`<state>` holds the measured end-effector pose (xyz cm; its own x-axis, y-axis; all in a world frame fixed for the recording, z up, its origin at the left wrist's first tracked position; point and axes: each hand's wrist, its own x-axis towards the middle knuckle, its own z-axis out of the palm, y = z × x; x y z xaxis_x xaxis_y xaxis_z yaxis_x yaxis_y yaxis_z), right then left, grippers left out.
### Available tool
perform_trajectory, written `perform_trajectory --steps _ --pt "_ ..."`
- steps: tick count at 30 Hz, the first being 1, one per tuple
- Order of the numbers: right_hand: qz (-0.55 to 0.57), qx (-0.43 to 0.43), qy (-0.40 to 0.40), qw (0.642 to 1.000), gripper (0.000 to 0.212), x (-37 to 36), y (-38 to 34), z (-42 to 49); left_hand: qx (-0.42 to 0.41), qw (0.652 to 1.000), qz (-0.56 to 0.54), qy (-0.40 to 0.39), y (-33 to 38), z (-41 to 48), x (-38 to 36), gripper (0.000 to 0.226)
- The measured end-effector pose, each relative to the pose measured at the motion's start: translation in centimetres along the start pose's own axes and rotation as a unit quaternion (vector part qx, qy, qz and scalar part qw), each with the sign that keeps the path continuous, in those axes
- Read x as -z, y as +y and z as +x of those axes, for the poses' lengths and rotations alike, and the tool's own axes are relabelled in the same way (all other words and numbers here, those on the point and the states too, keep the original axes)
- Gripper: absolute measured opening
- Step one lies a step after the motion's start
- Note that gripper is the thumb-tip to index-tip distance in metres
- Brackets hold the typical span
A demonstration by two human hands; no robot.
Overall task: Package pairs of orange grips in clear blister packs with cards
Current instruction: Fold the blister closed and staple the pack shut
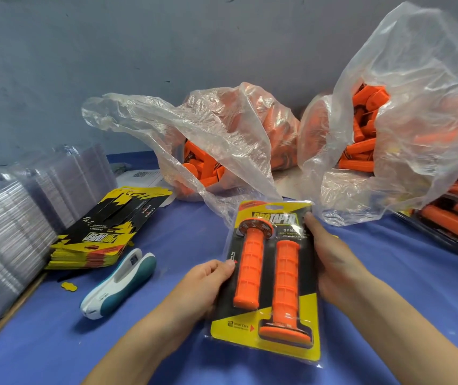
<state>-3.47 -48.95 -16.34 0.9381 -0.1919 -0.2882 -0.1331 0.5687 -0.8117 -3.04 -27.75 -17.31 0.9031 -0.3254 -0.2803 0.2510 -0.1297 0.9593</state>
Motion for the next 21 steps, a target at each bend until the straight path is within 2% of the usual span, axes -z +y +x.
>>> perform_trajectory --steps 4,7,9,11,13,17,19,21 --pt "-0.053 -0.037 -0.040 0.997 0.046 -0.8 0.5 -0.4 -0.015 0.998 -0.053 0.039 0.7 1.0 0.1 0.050" --pt "-0.086 -0.028 -0.055 0.994 0.042 -1.5 0.7 -0.5 -0.012 0.992 -0.099 0.072 1.0 2.1 0.5 0.060" --pt "-0.110 -0.011 -0.055 0.992 0.040 -1.8 0.7 -0.4 -0.017 0.994 -0.055 0.089 1.3 2.5 0.7 0.062" --pt "-0.135 -0.015 -0.050 0.990 0.042 -1.9 0.8 -0.3 -0.045 0.989 0.042 0.131 1.7 2.9 1.0 0.062" --pt "-0.161 -0.032 -0.055 0.985 0.045 -2.1 0.8 -0.3 -0.075 0.983 0.064 0.152 2.0 3.4 1.6 0.055" --pt "-0.149 -0.032 -0.098 0.983 0.042 -2.1 -0.1 -0.1 -0.038 0.990 -0.133 0.013 2.7 3.9 1.9 0.047" --pt "-0.153 -0.039 -0.127 0.979 0.040 -2.3 -0.6 -0.2 -0.025 0.984 -0.172 -0.035 2.9 3.8 1.6 0.045" --pt "-0.140 -0.051 -0.140 0.979 0.037 -2.5 -0.9 -0.2 -0.023 0.979 -0.199 -0.050 3.1 4.1 1.2 0.048"
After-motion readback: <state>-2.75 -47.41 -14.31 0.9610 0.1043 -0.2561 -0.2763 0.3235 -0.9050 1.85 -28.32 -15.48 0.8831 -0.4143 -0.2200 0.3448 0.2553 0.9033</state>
